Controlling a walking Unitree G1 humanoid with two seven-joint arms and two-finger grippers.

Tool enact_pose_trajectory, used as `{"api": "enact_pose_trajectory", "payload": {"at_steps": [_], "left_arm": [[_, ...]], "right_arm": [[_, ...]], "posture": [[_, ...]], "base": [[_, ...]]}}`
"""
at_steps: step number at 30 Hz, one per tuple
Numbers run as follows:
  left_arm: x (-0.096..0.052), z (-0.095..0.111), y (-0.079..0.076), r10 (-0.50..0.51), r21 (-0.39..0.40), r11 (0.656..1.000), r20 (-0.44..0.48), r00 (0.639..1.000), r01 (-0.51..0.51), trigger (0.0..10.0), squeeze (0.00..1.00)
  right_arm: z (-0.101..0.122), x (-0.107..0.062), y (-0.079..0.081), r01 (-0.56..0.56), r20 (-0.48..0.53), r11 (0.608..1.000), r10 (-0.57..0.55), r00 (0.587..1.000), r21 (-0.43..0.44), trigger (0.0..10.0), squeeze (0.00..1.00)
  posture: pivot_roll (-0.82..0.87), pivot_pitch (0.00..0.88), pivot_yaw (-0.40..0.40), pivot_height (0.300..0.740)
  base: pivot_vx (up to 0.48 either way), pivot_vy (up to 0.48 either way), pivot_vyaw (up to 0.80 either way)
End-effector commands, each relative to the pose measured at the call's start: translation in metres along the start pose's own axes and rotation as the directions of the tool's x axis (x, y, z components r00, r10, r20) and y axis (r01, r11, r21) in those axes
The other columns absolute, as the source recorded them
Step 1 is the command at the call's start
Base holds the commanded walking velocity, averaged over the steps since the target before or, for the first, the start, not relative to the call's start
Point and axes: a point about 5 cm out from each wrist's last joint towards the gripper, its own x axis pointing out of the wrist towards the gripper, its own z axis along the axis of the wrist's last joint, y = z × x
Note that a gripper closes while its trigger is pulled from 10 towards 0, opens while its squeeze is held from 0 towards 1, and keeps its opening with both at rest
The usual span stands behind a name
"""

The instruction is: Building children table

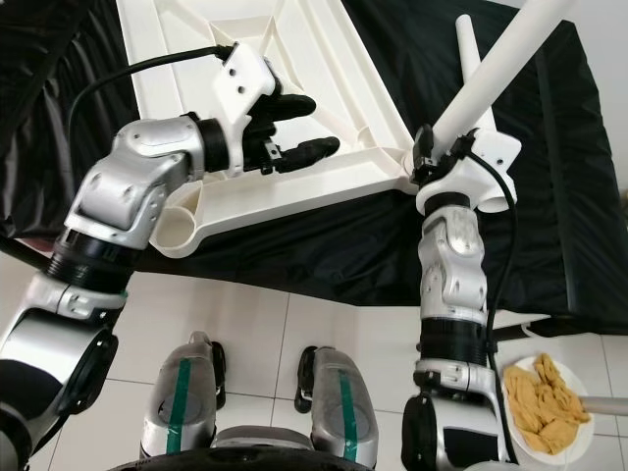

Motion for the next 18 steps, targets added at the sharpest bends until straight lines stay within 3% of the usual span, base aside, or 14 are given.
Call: {"api": "enact_pose_trajectory", "payload": {"at_steps": [1,10,18], "left_arm": [[-0.003,-0.001,-0.007,-0.101,-0.023,0.995,0.006,0.995,0.101,10.0,0.0],[-0.019,-0.016,-0.014,-0.004,-0.118,0.993,-0.029,1.0,0.0,10.0,0.0],[-0.027,-0.018,-0.013,0.052,-0.145,0.988,-0.039,0.998,-0.057,10.0,0.0]], "right_arm": [[0.002,0.005,-0.005,0.006,0.003,1.0,-0.006,1.0,-0.005,10.0,0.0],[0.009,0.038,-0.017,0.0,-0.016,0.999,0.0,1.0,-0.033,10.0,0.0],[0.01,0.053,-0.019,0.017,-0.026,1.0,-0.017,1.0,-0.019,10.0,0.0]], "posture": [[0.09,0.057,-0.104,0.74],[0.12,0.068,-0.119,0.74],[0.13,0.071,-0.118,0.74]], "base": [[0.0,0.0,0.0],[0.0,0.0,0.0],[0.0,0.0,0.0]]}}
